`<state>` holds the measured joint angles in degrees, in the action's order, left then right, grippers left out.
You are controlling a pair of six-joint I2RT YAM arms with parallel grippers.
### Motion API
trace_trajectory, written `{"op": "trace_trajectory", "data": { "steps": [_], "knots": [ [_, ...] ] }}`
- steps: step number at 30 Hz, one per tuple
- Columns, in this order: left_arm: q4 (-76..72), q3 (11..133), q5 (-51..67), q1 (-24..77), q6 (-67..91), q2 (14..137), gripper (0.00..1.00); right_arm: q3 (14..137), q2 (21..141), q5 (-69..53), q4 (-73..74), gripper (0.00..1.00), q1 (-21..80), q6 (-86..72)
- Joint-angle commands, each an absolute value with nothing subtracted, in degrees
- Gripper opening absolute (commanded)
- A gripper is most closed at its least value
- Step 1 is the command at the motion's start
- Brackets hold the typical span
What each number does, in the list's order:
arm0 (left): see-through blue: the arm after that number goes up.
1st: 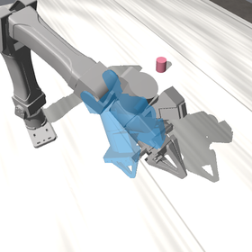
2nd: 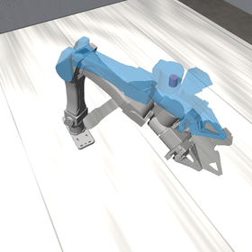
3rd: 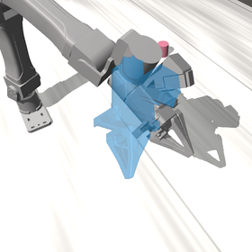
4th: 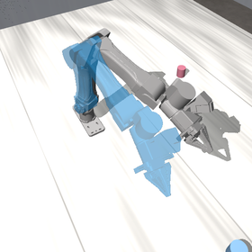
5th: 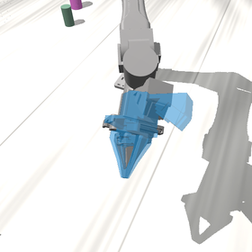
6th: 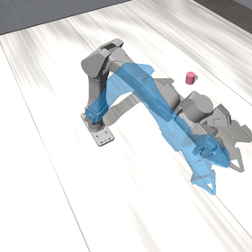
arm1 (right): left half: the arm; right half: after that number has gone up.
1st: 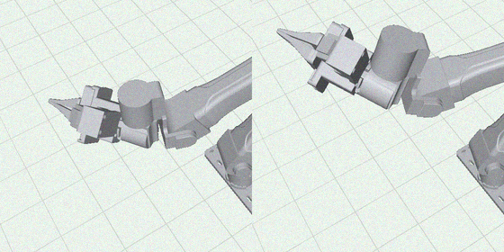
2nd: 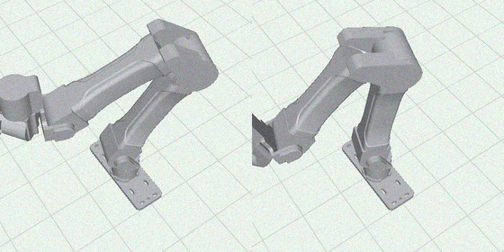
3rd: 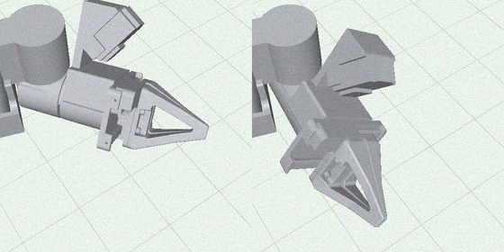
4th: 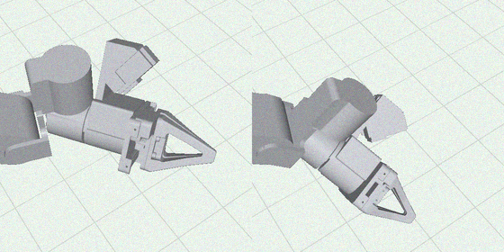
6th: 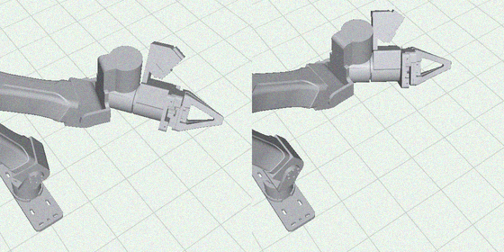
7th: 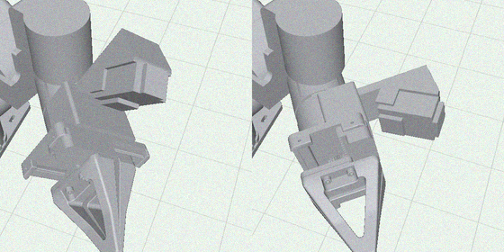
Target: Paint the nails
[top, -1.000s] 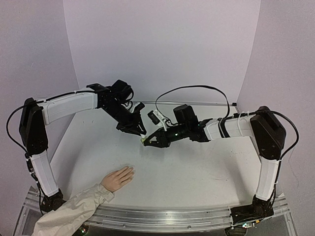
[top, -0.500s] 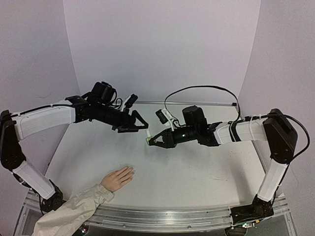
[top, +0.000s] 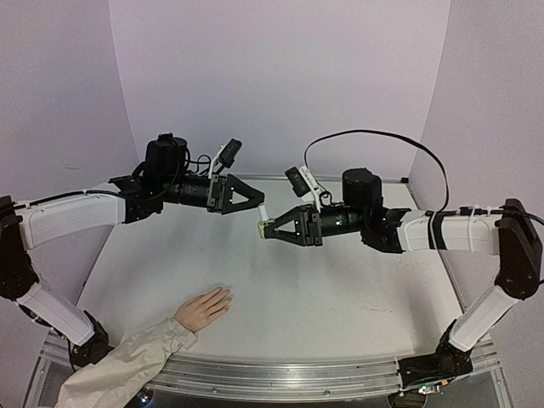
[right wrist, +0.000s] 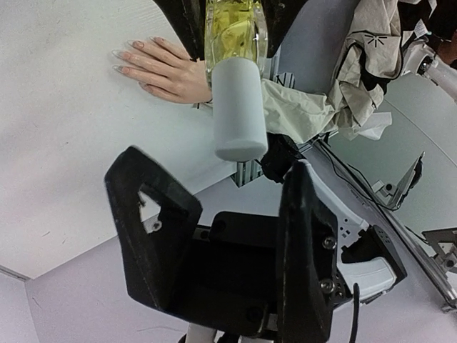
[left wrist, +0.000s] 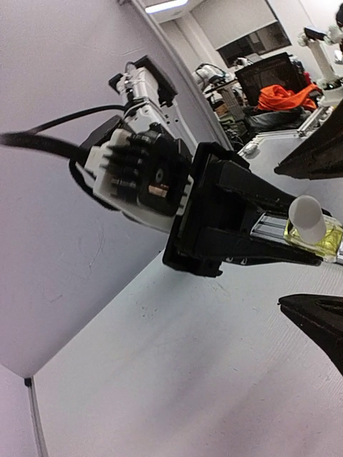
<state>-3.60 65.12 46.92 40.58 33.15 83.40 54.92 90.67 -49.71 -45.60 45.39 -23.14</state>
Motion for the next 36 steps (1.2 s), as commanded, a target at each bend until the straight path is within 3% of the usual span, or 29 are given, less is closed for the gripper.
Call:
{"op": "trace_trajectory", "data": {
  "steps": [1,10,33,36],
  "knots": [
    [-9.65,66.45,51.78,42.54,33.83,82.09,0.52,54.88,88.72,-51.86,-51.62,0.00,45.95,-21.88],
    [-9.79,66.05,53.51,43.06,33.67,82.57,0.38,54.81,88.80,-49.12,-51.77,0.00,45.89,-20.63],
    [-5.30,65.20,46.48,44.47,30.06,83.53,0.31,54.55,88.31,-44.25,-51.76,0.00,45.95,-19.95],
    [-4.22,65.68,45.75,44.63,29.34,83.63,0.24,54.83,88.55,-43.94,-51.72,0.00,45.94,-19.95]
  ]
}}
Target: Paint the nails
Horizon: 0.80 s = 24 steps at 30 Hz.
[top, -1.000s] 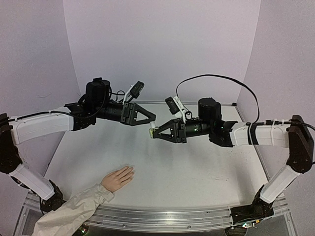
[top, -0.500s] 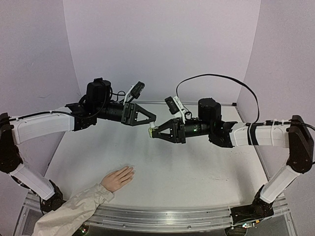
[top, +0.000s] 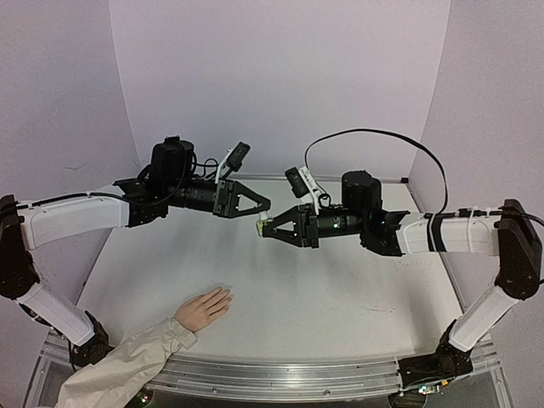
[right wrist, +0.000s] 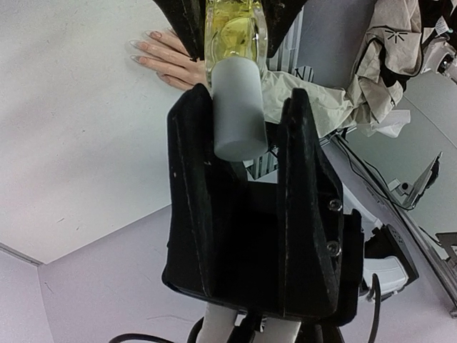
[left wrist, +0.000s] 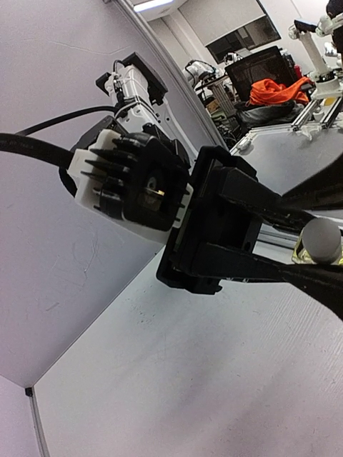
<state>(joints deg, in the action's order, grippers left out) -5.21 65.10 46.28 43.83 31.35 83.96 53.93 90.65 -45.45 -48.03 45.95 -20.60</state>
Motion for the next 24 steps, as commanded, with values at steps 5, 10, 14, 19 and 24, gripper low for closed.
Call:
{"op": "trace_trajectory", "data": {
  "steps": [5,10,14,19,24],
  "knots": [
    [1.10,67.04,40.41,45.08,26.97,83.06,0.02,55.63,88.67,-38.74,-49.64,0.00,45.94,-19.70],
    [19.64,73.95,10.89,48.22,28.80,83.14,0.00,59.29,90.00,-2.50,-37.65,0.00,53.24,-4.70],
    [21.81,76.18,2.18,50.24,36.37,83.86,0.00,61.96,96.06,22.56,-43.87,0.00,59.44,3.89],
    [21.54,78.42,3.52,50.45,38.93,84.37,0.00,62.64,98.63,23.72,-49.67,0.00,60.40,4.77],
    [17.55,76.11,10.47,50.28,34.35,81.02,0.36,60.92,94.71,4.80,-48.20,0.00,58.78,3.84]
  ]
}}
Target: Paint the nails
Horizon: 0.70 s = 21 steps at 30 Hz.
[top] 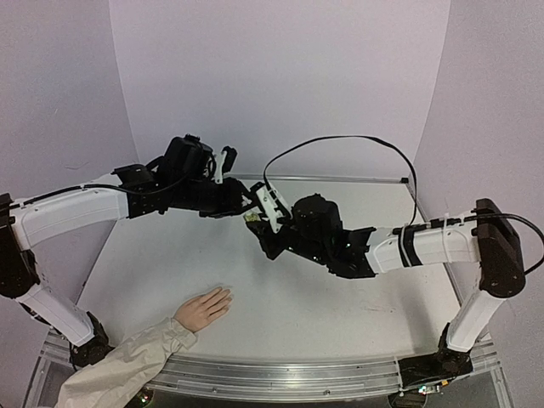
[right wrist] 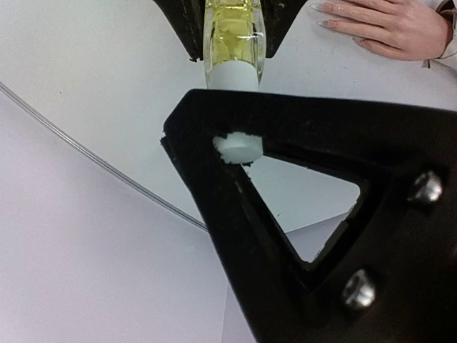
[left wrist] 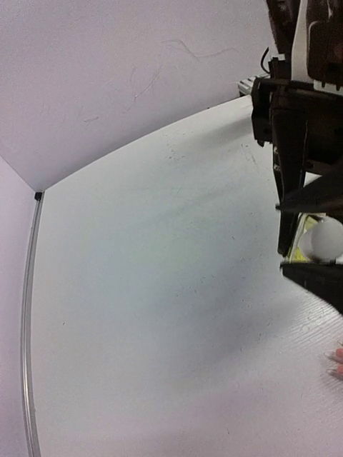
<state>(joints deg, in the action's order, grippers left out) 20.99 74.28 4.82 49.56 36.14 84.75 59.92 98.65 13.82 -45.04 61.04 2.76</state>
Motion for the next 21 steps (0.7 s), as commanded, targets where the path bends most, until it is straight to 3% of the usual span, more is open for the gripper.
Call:
{"op": "trace_trajectory", "data": {
  "steps": [1,4,6,10,13,21],
  "knots": [
    [16.25,75.17,12.32,50.09,33.17,79.89,0.49,61.02,93.87,-1.80,-46.33,0.00,57.32,2.03],
    [11.94,71.76,20.81,48.51,30.74,76.74,0.84,59.89,90.99,-17.94,-43.83,0.00,53.65,-4.20],
    [9.48,69.61,23.79,47.86,29.62,75.06,0.89,58.74,89.56,-27.28,-44.52,0.00,51.83,-8.31],
    [3.60,65.55,32.06,45.83,29.49,73.23,0.89,58.43,88.17,-41.34,-46.09,0.00,50.15,-13.59],
    [1.48,65.75,38.70,45.53,28.31,73.74,0.83,59.48,88.58,-48.70,-46.95,0.00,50.02,-15.73],
    [0.26,66.52,47.33,45.59,27.59,74.45,0.58,58.20,86.87,-49.67,-51.59,0.00,49.87,-19.15]
  ]
}}
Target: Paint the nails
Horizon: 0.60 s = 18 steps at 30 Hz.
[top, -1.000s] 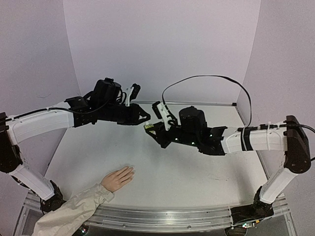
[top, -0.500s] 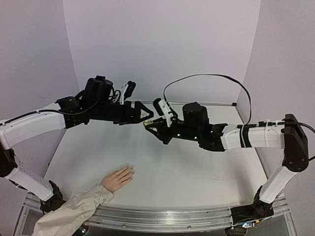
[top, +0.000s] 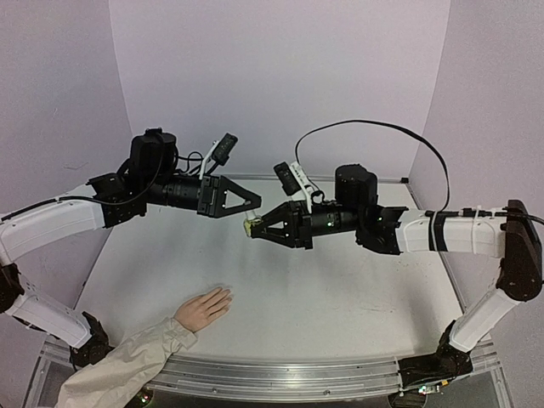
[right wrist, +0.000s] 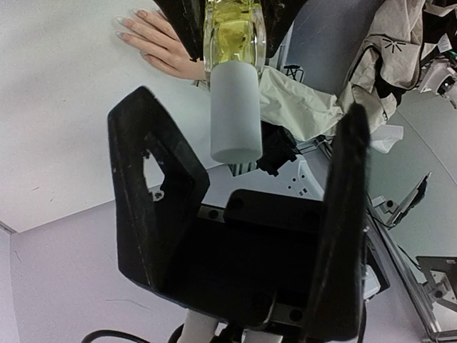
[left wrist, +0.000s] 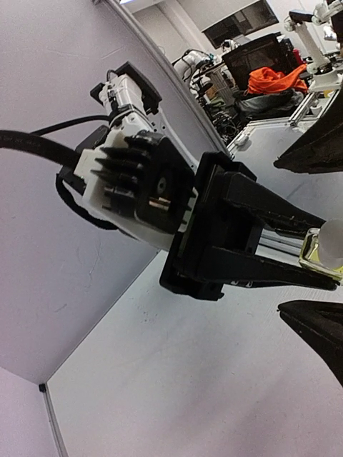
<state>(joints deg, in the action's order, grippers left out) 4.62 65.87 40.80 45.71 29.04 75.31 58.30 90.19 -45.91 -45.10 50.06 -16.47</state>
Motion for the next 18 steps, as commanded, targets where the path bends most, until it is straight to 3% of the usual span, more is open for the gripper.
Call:
{"op": "trace_trajectory", "data": {
  "steps": [1,9,15,18],
  "knots": [
    [0.25,66.38,47.74,45.58,27.59,74.13,0.56,57.92,86.76,-49.52,-52.19,0.00,49.84,-19.46],
    [-1.23,64.59,47.42,45.64,27.00,73.73,0.31,57.80,87.26,-48.40,-53.96,0.00,49.65,-20.14],
    [-0.70,64.72,44.30,45.62,26.46,75.02,0.21,57.45,87.32,-43.81,-53.41,0.00,49.53,-17.75],
    [1.95,65.86,40.21,45.74,25.88,75.97,0.04,59.10,88.52,-38.12,-49.16,0.00,49.60,-13.99]
  ]
}}
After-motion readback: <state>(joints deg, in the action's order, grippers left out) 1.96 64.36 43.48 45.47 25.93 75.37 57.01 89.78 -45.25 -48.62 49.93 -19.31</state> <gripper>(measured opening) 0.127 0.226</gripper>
